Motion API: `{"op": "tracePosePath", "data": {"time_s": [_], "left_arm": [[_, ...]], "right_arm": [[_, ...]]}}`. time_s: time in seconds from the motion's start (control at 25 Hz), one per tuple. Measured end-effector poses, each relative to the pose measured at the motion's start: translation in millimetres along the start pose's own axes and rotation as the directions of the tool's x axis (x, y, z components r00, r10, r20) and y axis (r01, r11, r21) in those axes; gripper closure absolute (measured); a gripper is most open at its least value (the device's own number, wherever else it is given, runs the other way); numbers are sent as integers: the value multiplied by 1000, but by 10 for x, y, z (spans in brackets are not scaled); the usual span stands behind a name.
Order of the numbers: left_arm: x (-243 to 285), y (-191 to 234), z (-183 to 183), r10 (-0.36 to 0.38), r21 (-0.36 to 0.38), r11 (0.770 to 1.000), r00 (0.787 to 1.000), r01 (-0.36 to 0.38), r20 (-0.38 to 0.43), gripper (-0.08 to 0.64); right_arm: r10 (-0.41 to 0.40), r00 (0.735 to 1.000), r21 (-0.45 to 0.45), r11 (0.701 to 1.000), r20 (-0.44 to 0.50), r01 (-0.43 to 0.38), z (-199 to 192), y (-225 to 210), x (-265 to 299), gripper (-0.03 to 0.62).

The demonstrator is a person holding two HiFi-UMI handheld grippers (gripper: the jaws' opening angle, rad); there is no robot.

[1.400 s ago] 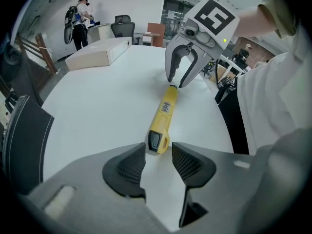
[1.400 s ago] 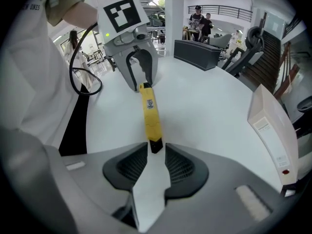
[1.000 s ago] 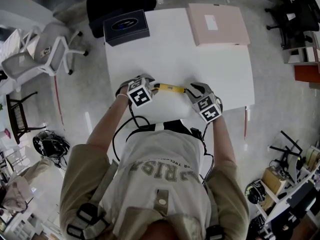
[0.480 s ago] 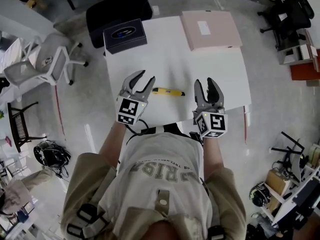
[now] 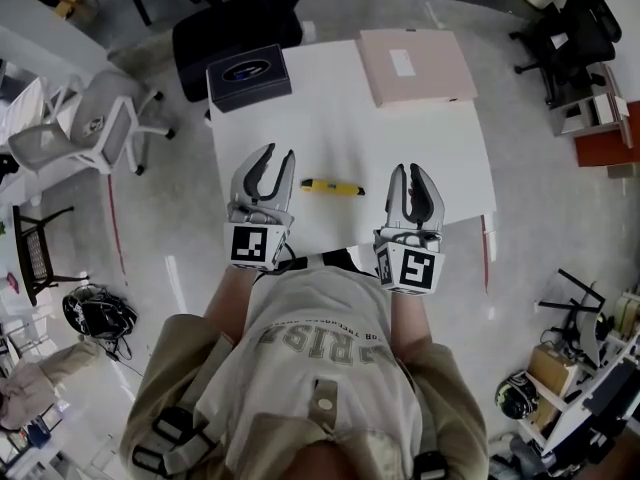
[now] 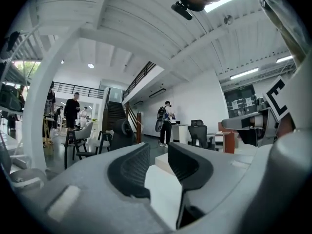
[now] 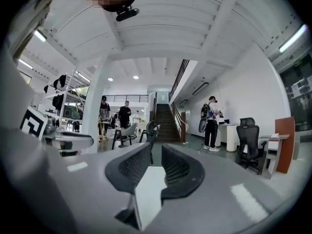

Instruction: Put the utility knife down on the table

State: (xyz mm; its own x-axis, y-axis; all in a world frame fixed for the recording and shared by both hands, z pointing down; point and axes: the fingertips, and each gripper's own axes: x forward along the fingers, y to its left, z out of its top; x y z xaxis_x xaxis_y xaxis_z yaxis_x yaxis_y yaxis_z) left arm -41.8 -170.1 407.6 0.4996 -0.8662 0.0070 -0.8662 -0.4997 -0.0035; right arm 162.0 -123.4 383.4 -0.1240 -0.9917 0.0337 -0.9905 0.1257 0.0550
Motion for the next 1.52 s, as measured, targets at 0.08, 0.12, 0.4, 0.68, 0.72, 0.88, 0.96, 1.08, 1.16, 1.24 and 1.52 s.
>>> {"op": "tracePosePath", "data": {"time_s": [0.08, 0.12, 0.4, 0.68, 0.72, 0.88, 0.96, 1.08, 1.16, 1.24, 1.52], "left_arm": [[-28, 4, 98, 12, 7, 1000, 1000, -12, 22, 451], [-44, -1, 128, 15, 11, 1000, 999, -15, 29, 458], [-107, -7, 267, 34, 25, 999, 997, -36, 68, 519], [-135, -14, 394, 34, 39, 999, 994, -38, 103, 545], [-137, -14, 413, 34, 40, 998, 994, -38, 106, 545], [-134, 3, 473, 36, 37, 998, 992, -40, 119, 545], [-135, 2, 488, 35, 36, 999, 992, -40, 122, 546], [-135, -1, 482, 37, 34, 999, 992, -41, 121, 546], [-138, 4, 468, 40, 32, 998, 992, -45, 118, 546], [-141, 0, 458, 39, 36, 998, 993, -43, 113, 546], [-132, -4, 493, 36, 40, 998, 992, -41, 121, 546]], "right_arm": [[3, 1000, -18, 1000, 1, -3, 24, 16, -11, 532], [5, 1000, -20, 1000, 3, -5, 37, 21, -18, 535], [4, 1000, -46, 999, 29, -3, 129, 47, -29, 573], [44, 998, -41, 998, 42, -42, 182, 146, -52, 591], [46, 998, -40, 998, 43, -45, 176, 146, -62, 590], [33, 998, -40, 999, 50, -31, 181, 138, -76, 590], [31, 998, -42, 999, 56, -28, 192, 137, -84, 591], [62, 996, -34, 998, 58, -60, 181, 161, -90, 591], [73, 996, -17, 997, 52, -72, 152, 153, -89, 592], [64, 997, -4, 998, 50, -64, 139, 127, -91, 592], [23, 997, -64, 998, 68, -18, 229, 101, -80, 592]]}}
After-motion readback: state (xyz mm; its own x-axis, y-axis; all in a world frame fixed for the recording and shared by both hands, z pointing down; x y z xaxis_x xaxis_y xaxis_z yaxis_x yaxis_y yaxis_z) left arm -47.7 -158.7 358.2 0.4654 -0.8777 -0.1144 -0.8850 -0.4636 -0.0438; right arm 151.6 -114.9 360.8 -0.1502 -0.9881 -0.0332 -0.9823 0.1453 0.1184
